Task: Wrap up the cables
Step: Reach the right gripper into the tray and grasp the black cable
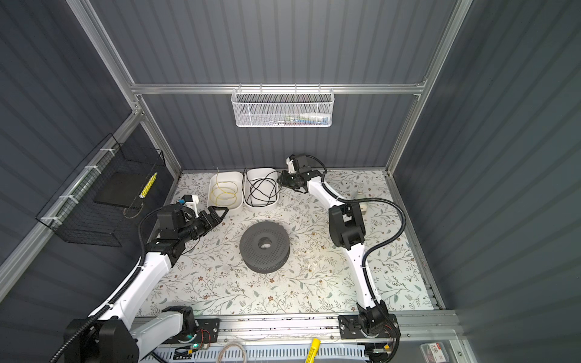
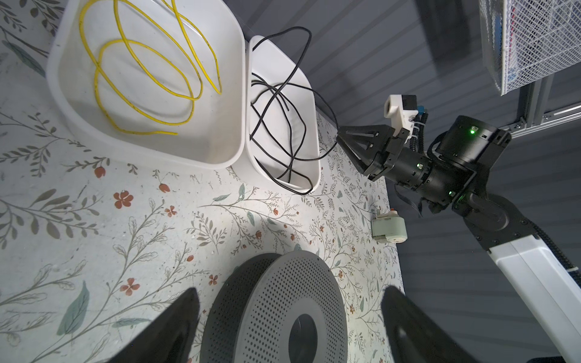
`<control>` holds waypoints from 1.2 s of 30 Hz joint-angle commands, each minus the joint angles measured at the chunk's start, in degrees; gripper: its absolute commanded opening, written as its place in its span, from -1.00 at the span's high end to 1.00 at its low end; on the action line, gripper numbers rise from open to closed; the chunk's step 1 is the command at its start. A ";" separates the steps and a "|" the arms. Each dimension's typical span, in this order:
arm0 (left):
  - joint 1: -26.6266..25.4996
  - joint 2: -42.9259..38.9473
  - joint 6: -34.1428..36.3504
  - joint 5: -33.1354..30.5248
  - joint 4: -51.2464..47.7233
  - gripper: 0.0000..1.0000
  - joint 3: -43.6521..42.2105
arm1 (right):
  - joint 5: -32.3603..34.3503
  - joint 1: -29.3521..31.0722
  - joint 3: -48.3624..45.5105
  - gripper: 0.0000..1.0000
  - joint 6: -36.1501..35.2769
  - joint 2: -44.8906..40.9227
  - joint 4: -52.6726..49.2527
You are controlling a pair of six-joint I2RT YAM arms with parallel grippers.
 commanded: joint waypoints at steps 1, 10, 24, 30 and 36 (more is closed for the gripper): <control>-0.05 0.11 0.72 0.67 -0.51 -0.83 1.68 | 0.59 -0.32 -4.82 0.34 -1.46 -3.85 2.24; -0.05 2.21 0.21 1.59 0.97 -0.83 2.31 | 1.44 -0.96 -4.69 0.22 -2.57 -5.65 0.94; -0.06 4.62 -0.31 2.31 1.60 -0.83 3.45 | -4.17 -1.99 -3.42 0.12 1.06 -1.26 3.04; -0.08 5.15 -0.03 2.51 1.37 -0.83 3.87 | -7.04 -1.97 1.67 0.40 2.93 2.77 3.01; -0.07 4.99 0.16 2.77 0.75 -0.83 4.16 | -7.44 -1.63 3.40 0.84 2.22 2.72 2.47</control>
